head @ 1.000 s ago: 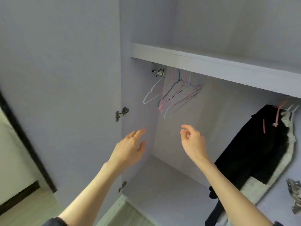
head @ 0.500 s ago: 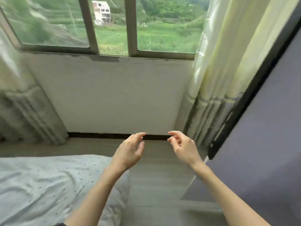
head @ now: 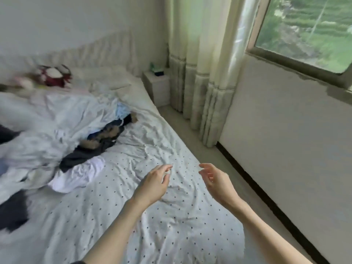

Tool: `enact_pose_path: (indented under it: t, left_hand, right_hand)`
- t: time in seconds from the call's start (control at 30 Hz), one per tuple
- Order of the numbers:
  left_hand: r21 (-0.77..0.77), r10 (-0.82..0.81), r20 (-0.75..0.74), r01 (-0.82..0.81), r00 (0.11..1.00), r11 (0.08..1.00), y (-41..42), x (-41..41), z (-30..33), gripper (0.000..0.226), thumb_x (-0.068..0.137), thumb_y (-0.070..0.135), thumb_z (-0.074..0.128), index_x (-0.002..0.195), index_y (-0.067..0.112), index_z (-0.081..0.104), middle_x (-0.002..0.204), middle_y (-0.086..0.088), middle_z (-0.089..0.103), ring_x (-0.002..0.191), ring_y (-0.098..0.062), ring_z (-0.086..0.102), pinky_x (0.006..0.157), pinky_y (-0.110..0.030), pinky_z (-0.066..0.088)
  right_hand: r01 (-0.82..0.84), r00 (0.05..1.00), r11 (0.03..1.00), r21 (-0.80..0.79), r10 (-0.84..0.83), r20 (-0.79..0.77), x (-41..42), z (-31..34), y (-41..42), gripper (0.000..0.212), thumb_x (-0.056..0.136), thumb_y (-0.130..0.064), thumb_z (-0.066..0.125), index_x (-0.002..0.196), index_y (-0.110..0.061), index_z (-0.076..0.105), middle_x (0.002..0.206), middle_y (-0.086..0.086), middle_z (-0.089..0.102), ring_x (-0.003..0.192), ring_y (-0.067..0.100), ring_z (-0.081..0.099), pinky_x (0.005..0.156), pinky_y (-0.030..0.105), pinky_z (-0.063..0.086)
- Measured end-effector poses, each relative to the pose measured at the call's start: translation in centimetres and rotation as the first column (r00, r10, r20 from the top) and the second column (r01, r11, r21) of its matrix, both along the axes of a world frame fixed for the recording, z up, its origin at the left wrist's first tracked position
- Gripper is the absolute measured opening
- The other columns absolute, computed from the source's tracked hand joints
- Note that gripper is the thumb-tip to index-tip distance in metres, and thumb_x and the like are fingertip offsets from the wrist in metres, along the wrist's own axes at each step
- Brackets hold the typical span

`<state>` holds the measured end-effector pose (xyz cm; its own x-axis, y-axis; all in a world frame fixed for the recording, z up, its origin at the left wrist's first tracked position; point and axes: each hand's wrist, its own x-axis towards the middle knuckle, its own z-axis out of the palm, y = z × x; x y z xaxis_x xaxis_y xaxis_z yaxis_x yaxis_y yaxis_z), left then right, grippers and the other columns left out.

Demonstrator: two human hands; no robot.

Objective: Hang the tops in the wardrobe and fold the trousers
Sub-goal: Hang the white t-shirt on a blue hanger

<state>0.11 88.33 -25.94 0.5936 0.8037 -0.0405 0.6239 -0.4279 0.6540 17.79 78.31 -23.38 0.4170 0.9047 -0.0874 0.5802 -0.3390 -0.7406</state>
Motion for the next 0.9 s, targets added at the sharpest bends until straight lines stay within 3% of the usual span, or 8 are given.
enact_pose_path:
  t: [0.23, 0.37, 0.5, 0.63, 0.73, 0.83, 0.9]
  left_hand:
    - [-0.077, 0.355, -0.108, -0.364, 0.929, 0.928, 2.7, -11.4, -3.8, 0.035, 0.099, 0.016, 0.040, 0.132, 0.019, 0.048, 0.131, 0.001, 0.052, 0.120, -0.014, 0.050, 0.094, -0.021, 0.037]
    - [-0.108, 0.469, -0.167, -0.489, 0.867, 0.865, 4.1, -16.7, -6.5, 0.035, 0.098, 0.014, 0.042, 0.132, 0.016, 0.049, 0.130, 0.000, 0.052, 0.123, -0.015, 0.048, 0.099, -0.023, 0.035]
    - [-0.134, 0.519, -0.228, -0.555, 0.824, 0.821, 8.1, -21.4, -10.0, 0.037, 0.096, 0.010, 0.043, 0.132, 0.014, 0.048, 0.134, -0.001, 0.047, 0.127, -0.018, 0.042, 0.103, -0.024, 0.032]
    - [-0.169, 0.500, -0.276, -0.554, 0.821, 0.815, 14.1, -25.2, -14.0, 0.036, 0.096, 0.013, 0.045, 0.131, 0.013, 0.049, 0.135, -0.002, 0.047, 0.126, -0.019, 0.044, 0.102, -0.030, 0.036]
    - [-0.074, 0.558, -0.282, -0.597, 0.781, 0.799, 18.6, -27.3, -16.0, 0.038, 0.092, 0.008, 0.050, 0.130, 0.007, 0.051, 0.136, -0.010, 0.047, 0.127, -0.027, 0.043, 0.102, -0.036, 0.036]
    - [0.051, 0.625, -0.415, -0.669, 0.661, 0.741, 22.8, -29.9, -18.0, 0.057, 0.090, 0.010, 0.054, 0.143, 0.009, 0.034, 0.150, -0.018, 0.026, 0.139, -0.033, 0.022, 0.108, -0.043, 0.026]
    - [0.019, 0.652, -0.469, -0.731, 0.596, 0.682, 25.0, -31.4, -19.1, 0.069, 0.090, 0.013, 0.056, 0.148, 0.010, 0.018, 0.154, -0.020, 0.012, 0.142, -0.035, 0.012, 0.111, -0.046, 0.019]
  right_hand:
    - [-0.421, 0.906, 0.901, -0.109, 0.424, 0.007, -7.9, -4.4, 11.3, 0.029, 0.096, -0.014, 0.047, 0.124, -0.014, 0.056, 0.109, 0.003, 0.068, 0.105, 0.020, 0.063, 0.080, 0.022, 0.041]
    - [-0.558, 0.823, 0.806, -0.199, 0.568, -0.006, -13.4, -7.5, 16.4, 0.035, 0.097, -0.018, 0.047, 0.131, -0.014, 0.051, 0.123, 0.006, 0.063, 0.115, 0.022, 0.058, 0.093, 0.026, 0.039]
    - [-0.663, 0.713, 0.677, -0.320, 0.701, 0.006, -18.0, -10.7, 20.9, 0.047, 0.098, -0.028, 0.045, 0.143, -0.016, 0.037, 0.145, 0.006, 0.044, 0.131, 0.022, 0.043, 0.105, 0.029, 0.031]
    - [-0.674, 0.664, 0.593, -0.441, 0.748, -0.010, -21.8, -14.2, 25.4, 0.051, 0.099, -0.031, 0.043, 0.147, -0.021, 0.028, 0.155, 0.004, 0.023, 0.139, 0.021, 0.030, 0.110, 0.029, 0.022]
    - [-0.659, 0.677, 0.585, -0.473, 0.736, -0.032, -23.1, -16.4, 27.9, 0.051, 0.099, -0.031, 0.042, 0.147, -0.023, 0.027, 0.156, 0.003, 0.021, 0.141, 0.020, 0.026, 0.111, 0.030, 0.020]
    - [-0.628, 0.717, 0.620, -0.471, 0.696, -0.039, -23.6, -17.9, 29.4, 0.049, 0.100, -0.028, 0.042, 0.146, -0.020, 0.030, 0.153, 0.001, 0.027, 0.139, 0.018, 0.030, 0.108, 0.026, 0.023]
    - [-0.610, 0.740, 0.640, -0.467, 0.670, -0.049, -23.9, -18.7, 30.0, 0.047, 0.099, -0.028, 0.043, 0.145, -0.020, 0.032, 0.151, 0.000, 0.032, 0.136, 0.017, 0.034, 0.106, 0.026, 0.026]
